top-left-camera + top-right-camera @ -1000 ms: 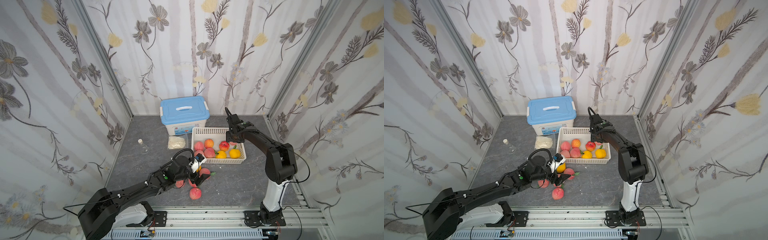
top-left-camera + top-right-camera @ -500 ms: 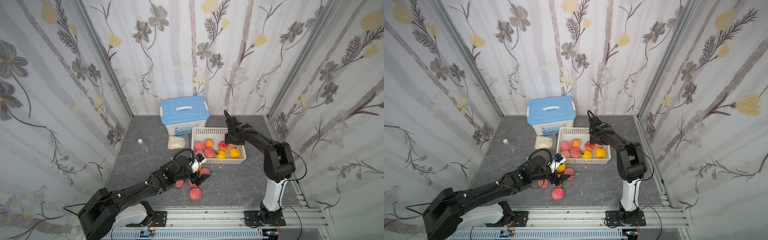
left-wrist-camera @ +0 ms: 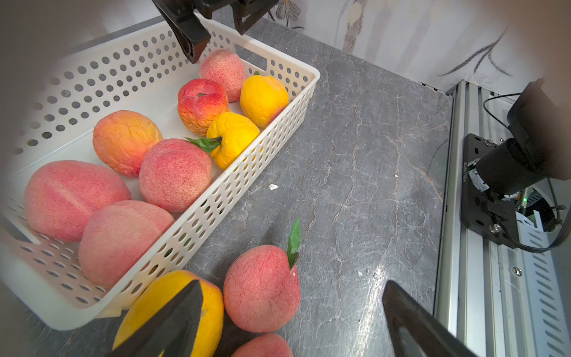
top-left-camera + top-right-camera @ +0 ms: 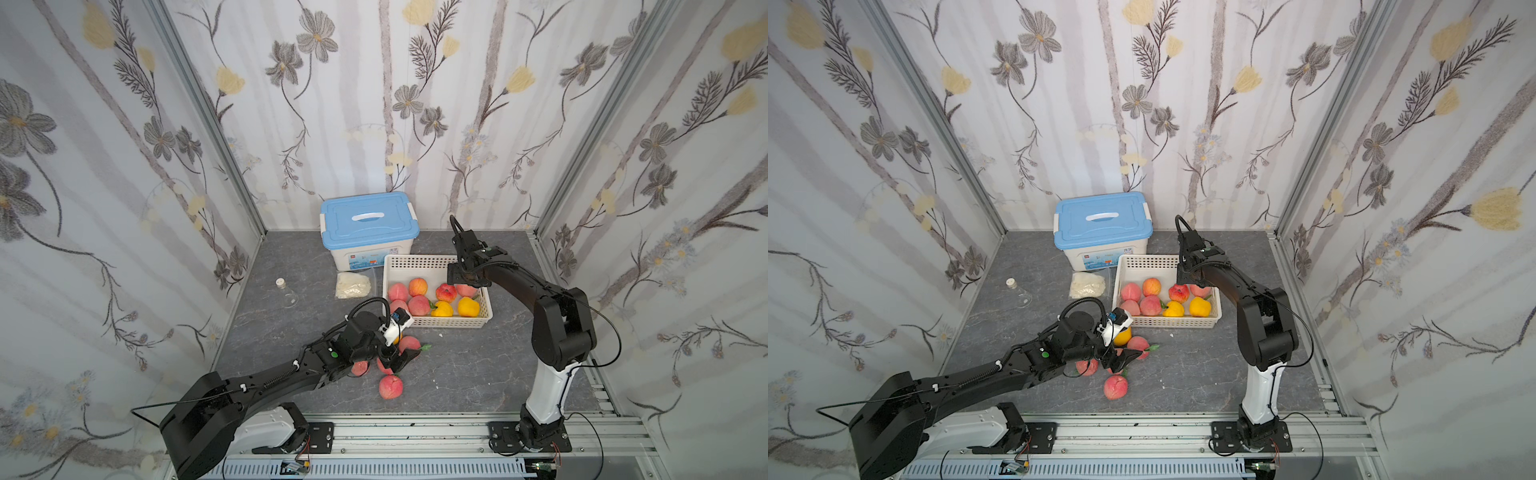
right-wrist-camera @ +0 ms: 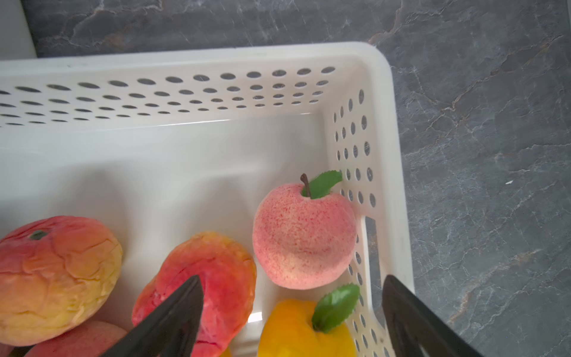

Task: Put the peaches into the basket
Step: Place the peach in the basket, then pick up the peach from the center of the board.

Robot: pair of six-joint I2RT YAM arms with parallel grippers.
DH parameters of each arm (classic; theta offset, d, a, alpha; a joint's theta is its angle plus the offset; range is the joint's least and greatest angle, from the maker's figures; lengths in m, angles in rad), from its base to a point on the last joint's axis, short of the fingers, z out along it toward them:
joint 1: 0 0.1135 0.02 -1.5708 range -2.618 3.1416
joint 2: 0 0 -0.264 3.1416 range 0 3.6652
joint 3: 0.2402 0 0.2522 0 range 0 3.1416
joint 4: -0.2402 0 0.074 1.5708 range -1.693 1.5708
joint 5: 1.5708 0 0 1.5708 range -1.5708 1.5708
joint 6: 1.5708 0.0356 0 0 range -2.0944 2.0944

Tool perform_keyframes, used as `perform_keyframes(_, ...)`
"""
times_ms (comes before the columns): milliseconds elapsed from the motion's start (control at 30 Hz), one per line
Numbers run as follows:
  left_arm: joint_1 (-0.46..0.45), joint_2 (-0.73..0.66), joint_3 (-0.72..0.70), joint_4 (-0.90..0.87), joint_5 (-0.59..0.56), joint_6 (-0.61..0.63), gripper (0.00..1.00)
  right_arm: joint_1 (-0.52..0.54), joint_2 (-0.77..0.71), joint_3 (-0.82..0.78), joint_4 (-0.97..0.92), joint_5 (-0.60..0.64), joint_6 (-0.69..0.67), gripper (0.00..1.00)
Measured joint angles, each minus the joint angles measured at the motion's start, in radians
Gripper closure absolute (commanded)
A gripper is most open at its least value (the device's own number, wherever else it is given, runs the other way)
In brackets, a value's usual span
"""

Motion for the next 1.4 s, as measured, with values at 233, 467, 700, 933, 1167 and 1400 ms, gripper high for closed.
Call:
perform_keyframes(233, 0.000, 0.000, 0.001, -0.002, -0.019, 0.001, 0.08, 0.022, -0.220, -0.104, 0.035, 0.014, -0.021, 0.07)
perform_keyframes(467, 0.013, 0.023, 0.047, -0.021, -0.061, -0.004, 0.08, 0.092, -0.591, -0.466, 0.228, 0.000, -0.074, 0.06)
perform_keyframes(700, 0.017, 0.035, 0.131, -0.077, -0.166, -0.119, 0.07, 0.213, -0.901, -0.921, 0.502, -0.065, -0.129, 0.06)
perform_keyframes(933, 0.019, 0.016, 0.232, -0.274, -0.335, -0.298, 0.06, 0.336, -1.050, -1.111, 0.695, -0.116, -0.221, 0.07)
perform_keyframes(1167, 0.026, 0.059, 0.343, -0.506, -0.464, -0.476, 0.05, 0.444, -1.174, -1.155, 0.721, -0.169, -0.251, 0.07)
perform_keyframes(1400, 0.047, 0.151, 0.429, -0.698, -0.524, -0.653, 0.05, 0.476, -1.257, -1.196, 0.728, -0.196, -0.269, 0.06)
